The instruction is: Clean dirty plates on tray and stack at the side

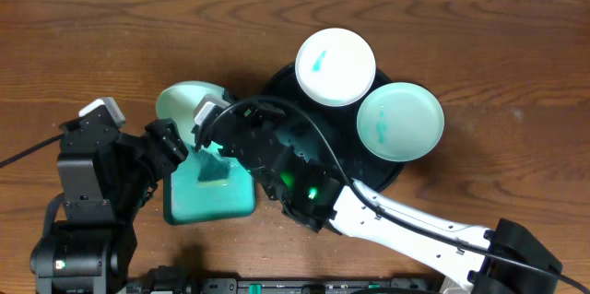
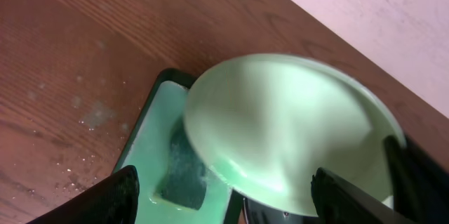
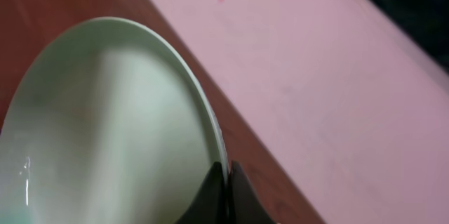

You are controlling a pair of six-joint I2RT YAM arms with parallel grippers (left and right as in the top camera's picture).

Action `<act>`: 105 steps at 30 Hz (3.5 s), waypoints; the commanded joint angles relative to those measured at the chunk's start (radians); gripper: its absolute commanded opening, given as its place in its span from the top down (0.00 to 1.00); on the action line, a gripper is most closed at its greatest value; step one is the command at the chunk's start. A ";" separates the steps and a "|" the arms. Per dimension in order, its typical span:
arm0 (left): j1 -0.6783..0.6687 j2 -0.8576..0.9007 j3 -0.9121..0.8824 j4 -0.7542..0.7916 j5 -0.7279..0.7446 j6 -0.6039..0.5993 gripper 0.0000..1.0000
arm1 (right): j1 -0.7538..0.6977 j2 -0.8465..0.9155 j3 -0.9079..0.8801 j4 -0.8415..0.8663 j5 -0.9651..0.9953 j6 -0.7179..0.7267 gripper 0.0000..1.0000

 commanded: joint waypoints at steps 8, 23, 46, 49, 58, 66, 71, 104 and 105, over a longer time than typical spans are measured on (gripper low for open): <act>0.003 0.002 0.020 0.000 0.006 0.006 0.21 | 0.012 -0.022 0.011 0.126 0.146 -0.149 0.99; 0.003 0.002 0.020 0.000 0.006 0.006 0.21 | 0.019 -0.023 0.011 0.163 0.146 -0.335 0.99; 0.003 0.002 0.020 0.000 0.006 0.006 0.21 | 0.026 -0.023 0.011 0.181 0.146 -0.363 0.99; 0.003 0.002 0.020 0.000 0.006 0.006 0.21 | 0.015 -0.022 0.010 0.147 0.163 -0.109 0.99; 0.003 0.002 0.020 0.000 0.006 0.006 0.21 | -0.063 -0.019 0.010 -0.107 0.005 0.300 0.99; 0.003 0.002 0.020 0.000 0.006 0.006 0.21 | -0.058 -0.019 0.010 -0.090 -0.035 0.204 0.99; 0.003 0.002 0.020 0.000 0.006 0.006 0.21 | -0.034 -0.019 0.010 0.003 -0.025 -0.120 0.99; 0.003 0.002 0.020 0.000 0.006 0.006 0.21 | -0.287 -0.025 0.010 -0.213 -0.477 0.835 0.99; 0.003 0.002 0.020 0.000 0.006 0.006 0.21 | -0.325 -0.030 0.010 -0.217 -0.573 0.872 0.99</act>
